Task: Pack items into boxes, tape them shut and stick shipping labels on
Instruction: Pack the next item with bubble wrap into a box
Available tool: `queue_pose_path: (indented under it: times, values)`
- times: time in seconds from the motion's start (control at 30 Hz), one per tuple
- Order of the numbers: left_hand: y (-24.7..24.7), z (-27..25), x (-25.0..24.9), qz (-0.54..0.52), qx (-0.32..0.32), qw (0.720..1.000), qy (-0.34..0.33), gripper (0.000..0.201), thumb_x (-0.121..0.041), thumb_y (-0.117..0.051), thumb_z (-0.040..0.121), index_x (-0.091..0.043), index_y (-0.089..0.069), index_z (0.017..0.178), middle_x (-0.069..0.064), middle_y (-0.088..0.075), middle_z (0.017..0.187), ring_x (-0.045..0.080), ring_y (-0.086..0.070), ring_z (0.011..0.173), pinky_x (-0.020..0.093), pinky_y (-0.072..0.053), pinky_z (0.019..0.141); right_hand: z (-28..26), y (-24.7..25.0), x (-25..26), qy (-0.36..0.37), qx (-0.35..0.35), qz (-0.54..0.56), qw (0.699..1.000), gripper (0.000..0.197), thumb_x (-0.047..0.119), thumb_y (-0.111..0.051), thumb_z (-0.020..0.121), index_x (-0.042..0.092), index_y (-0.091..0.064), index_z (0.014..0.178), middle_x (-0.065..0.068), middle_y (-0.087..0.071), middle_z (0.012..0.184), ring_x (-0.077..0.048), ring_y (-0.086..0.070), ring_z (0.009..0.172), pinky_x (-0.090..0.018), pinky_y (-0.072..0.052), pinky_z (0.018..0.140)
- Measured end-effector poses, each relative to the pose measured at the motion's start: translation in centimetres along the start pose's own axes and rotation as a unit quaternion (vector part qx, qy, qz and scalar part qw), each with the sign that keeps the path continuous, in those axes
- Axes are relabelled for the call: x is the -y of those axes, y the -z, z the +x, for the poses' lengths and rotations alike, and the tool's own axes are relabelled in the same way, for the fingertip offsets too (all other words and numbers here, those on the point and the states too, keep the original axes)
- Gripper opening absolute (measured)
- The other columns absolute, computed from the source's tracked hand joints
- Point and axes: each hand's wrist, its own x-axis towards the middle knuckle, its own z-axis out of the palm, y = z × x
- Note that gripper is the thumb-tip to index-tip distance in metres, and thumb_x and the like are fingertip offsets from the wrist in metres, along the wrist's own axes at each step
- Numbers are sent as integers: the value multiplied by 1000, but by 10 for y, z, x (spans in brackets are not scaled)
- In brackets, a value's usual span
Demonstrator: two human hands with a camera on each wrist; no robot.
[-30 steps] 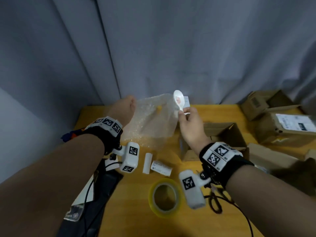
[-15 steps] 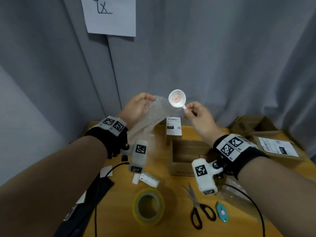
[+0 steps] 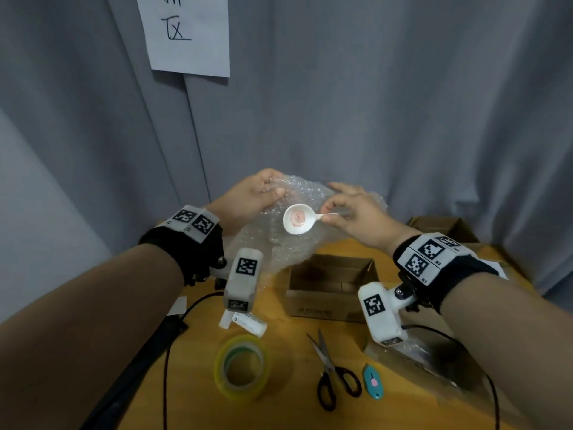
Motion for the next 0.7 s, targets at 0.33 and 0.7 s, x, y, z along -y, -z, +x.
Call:
queue_pose_path:
  times: [0.33,0.7]
  values:
    - [-37,10,-3,19,-3,995,98,59,-33,-68,85,-23,-29,128,-6,-55,113,6,-58,98,20,-49,82,2,-14,-10,-40,-59,-7,997,6,27,-66,88,23,-63,84,6,-52,86,-17,-56,86,-38,-46,86]
    - [-47,17,-2,91,-14,995,39,8,-6,-67,85,-15,-65,86,2,-68,81,-2,-61,64,13,-48,61,-19,0,-34,-93,70,112,987,86,38,-78,74,21,-30,144,3,-49,122,-12,-50,112,-16,-41,80]
